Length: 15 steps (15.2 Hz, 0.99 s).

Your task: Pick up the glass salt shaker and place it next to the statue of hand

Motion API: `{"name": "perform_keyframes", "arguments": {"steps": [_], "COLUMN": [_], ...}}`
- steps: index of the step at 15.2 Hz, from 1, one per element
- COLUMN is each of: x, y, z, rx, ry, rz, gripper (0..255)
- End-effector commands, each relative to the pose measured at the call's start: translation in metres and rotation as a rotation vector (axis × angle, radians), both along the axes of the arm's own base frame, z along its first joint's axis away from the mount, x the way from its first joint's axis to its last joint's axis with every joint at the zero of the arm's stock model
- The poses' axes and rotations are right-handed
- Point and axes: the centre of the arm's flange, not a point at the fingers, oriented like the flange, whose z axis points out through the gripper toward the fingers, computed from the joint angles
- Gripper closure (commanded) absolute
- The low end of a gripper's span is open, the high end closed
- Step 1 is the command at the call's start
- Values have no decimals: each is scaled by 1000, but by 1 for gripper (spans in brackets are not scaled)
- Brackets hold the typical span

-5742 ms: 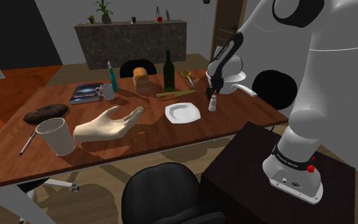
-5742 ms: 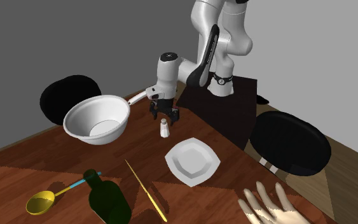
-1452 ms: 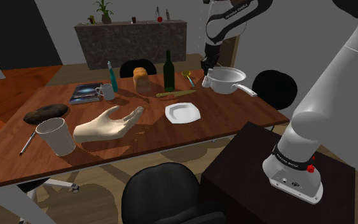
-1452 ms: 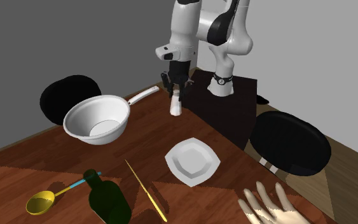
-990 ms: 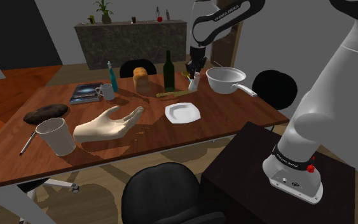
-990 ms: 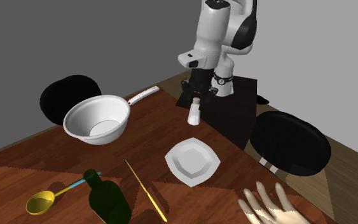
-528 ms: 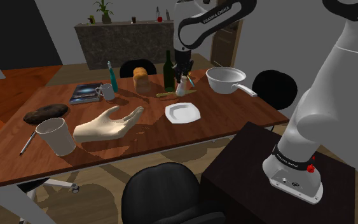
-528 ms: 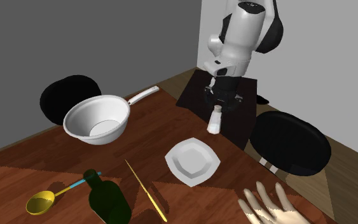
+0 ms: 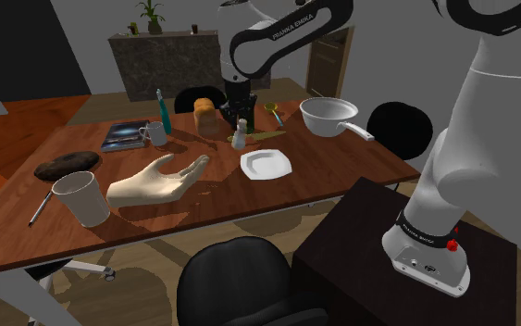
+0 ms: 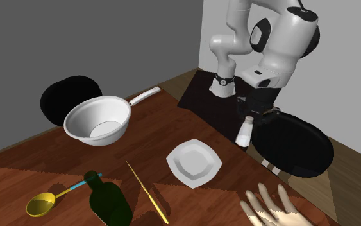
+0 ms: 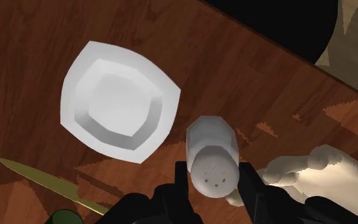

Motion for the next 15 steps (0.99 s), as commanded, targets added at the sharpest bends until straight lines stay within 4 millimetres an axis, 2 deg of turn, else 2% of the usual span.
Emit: {"name": "perform_keyframes", "arguments": {"steps": [1, 2, 3, 15], "x": [8, 11, 11, 11], "y": [24, 37, 39, 39], "z": [0, 0, 0, -63], "rx": [0, 0, 0, 0], "ry": [0, 0, 0, 0], "rz": [-2, -2, -2, -2], "gripper": [255, 255, 255, 255]}}
